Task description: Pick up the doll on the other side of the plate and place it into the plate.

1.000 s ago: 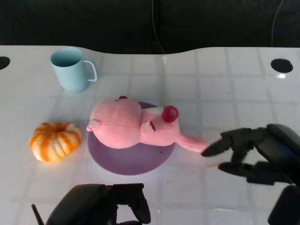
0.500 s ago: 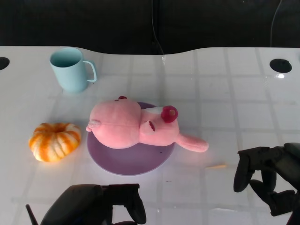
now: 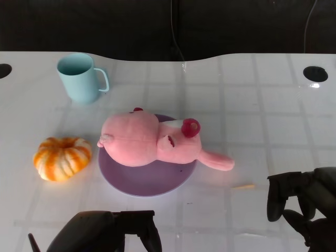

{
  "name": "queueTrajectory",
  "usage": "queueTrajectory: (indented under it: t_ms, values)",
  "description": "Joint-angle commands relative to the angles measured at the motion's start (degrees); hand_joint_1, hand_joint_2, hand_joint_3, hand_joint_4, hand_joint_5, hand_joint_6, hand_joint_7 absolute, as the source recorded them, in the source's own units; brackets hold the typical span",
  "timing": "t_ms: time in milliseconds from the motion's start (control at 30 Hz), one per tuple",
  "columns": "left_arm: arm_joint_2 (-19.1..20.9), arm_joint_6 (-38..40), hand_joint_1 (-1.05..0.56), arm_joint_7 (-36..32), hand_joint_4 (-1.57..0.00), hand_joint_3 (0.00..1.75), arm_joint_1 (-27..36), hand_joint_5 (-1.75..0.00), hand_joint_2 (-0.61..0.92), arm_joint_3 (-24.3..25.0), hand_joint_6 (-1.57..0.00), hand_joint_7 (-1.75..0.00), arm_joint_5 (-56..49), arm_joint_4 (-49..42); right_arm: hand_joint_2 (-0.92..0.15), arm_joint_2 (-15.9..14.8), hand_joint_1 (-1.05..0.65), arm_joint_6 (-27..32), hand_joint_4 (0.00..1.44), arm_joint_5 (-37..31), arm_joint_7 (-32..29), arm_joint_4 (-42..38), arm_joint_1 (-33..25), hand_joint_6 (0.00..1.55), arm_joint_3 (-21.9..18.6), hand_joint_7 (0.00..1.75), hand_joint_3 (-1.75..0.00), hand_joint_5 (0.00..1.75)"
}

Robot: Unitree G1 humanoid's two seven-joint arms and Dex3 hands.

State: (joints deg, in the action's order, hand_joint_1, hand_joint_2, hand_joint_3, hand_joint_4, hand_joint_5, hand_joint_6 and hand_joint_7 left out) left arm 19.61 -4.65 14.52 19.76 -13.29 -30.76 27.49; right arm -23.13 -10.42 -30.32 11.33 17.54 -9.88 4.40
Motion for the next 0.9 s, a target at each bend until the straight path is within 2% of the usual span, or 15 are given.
queueTrajectory:
  t_ms: [33, 600, 900]
  values:
    - [0.7, -0.8, -0.29, -0.9, -0.66, 0.3, 0.5, -1.58, 0.92, 0.9, -0.69, -1.13, 0.6, -0.8, -0.36, -0.3, 0.07, -0.8, 0.93, 0.2, -1.0, -1.0, 0.2, 0.89, 0.2, 1.36, -1.09, 1.75]
    - [0.9, -5.0, -0.29, -1.7, -0.7, 0.29, 0.1, -1.55, 0.92, 2.7, -0.71, -1.16, 1.3, -3.9, -0.32, 1.3, 0.07, -0.2, 0.91, -1.1, -3.1, -1.5, 0.4, 0.89, 2.0, 1.3, -1.13, 1.74]
    - [1.1, -5.2, -0.29, -1.6, -0.71, 0.26, 0.6, -1.55, 0.92, 2.8, -0.72, -1.15, 1.7, -4.1, -0.31, 1.5, 0.1, -0.6, 0.93, -0.6, -3.2, -1.3, -0.1, 0.92, 2.2, 1.26, -1.15, 1.68]
